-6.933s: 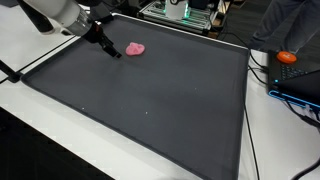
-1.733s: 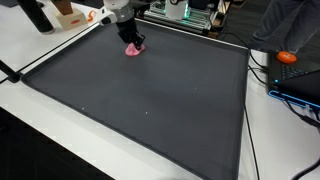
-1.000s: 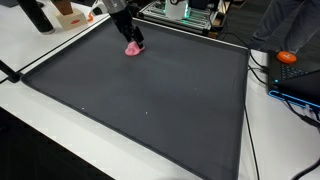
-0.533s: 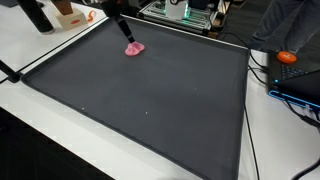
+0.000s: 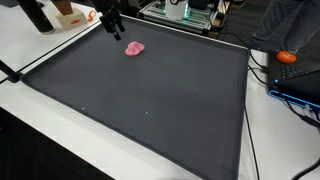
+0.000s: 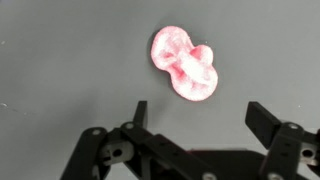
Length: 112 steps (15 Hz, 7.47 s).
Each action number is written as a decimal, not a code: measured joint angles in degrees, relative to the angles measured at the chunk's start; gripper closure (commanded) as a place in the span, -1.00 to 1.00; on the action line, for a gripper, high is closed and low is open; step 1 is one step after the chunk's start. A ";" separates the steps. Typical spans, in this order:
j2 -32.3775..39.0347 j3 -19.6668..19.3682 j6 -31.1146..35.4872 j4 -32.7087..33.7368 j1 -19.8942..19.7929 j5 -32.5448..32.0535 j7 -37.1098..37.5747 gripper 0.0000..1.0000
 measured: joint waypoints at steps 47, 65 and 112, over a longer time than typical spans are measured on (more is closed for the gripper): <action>19.76 4.51 -16.98 26.33 9.85 -28.90 -14.43 -1.00; 18.05 10.16 -16.95 18.32 19.21 -57.68 -32.48 -1.00; 10.36 10.21 -10.86 14.23 13.51 -45.99 -24.23 -1.00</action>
